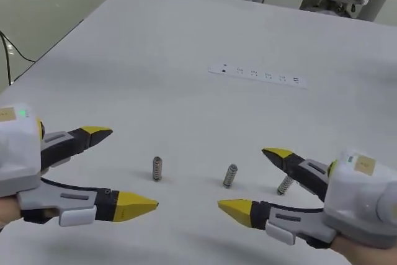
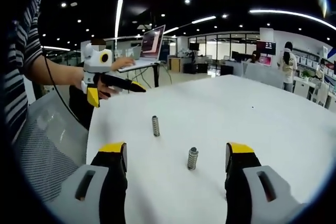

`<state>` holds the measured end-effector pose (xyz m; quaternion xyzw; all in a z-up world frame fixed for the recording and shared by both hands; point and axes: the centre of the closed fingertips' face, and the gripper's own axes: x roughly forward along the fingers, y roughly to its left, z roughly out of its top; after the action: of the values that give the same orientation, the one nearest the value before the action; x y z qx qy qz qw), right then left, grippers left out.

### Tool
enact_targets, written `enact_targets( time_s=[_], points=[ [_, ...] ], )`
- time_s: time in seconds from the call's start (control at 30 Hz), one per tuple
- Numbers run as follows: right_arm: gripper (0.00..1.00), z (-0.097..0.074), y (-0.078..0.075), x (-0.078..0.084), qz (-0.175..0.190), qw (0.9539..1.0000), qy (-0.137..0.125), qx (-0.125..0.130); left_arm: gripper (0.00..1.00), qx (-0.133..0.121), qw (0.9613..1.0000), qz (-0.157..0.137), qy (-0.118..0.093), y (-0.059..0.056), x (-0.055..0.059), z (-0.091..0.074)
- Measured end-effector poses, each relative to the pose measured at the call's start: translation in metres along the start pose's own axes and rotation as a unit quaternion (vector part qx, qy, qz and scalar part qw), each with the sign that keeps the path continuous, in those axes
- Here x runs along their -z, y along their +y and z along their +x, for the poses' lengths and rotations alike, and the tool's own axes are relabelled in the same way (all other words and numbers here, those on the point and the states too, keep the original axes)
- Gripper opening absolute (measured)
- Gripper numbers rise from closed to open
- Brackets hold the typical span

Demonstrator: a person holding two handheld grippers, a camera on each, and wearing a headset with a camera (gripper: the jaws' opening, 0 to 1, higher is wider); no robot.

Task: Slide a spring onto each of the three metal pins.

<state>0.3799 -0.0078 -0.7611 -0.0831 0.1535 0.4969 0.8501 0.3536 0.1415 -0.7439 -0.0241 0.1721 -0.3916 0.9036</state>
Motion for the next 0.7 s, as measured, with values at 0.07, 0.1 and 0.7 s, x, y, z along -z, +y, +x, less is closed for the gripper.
enact_targets(
  time_s=[0.07, 0.1, 0.7],
  points=[
    [0.79, -0.007, -0.006, 0.004, 0.009, 0.9999, 0.000, 0.010, 0.98, -0.001, 1.0000, -0.002, 0.001, 0.000, 0.001, 0.000],
    [0.80, -0.009, -0.009, 0.006, 0.012, 0.9998, 0.001, 0.017, 0.98, -0.002, 1.0000, -0.003, 0.002, 0.000, 0.001, 0.000],
    [0.99, -0.059, -0.033, 0.037, 0.055, 0.9955, 0.017, 0.075, 0.98, -0.014, 0.9998, 0.004, 0.011, -0.001, 0.008, -0.006]
  ],
)
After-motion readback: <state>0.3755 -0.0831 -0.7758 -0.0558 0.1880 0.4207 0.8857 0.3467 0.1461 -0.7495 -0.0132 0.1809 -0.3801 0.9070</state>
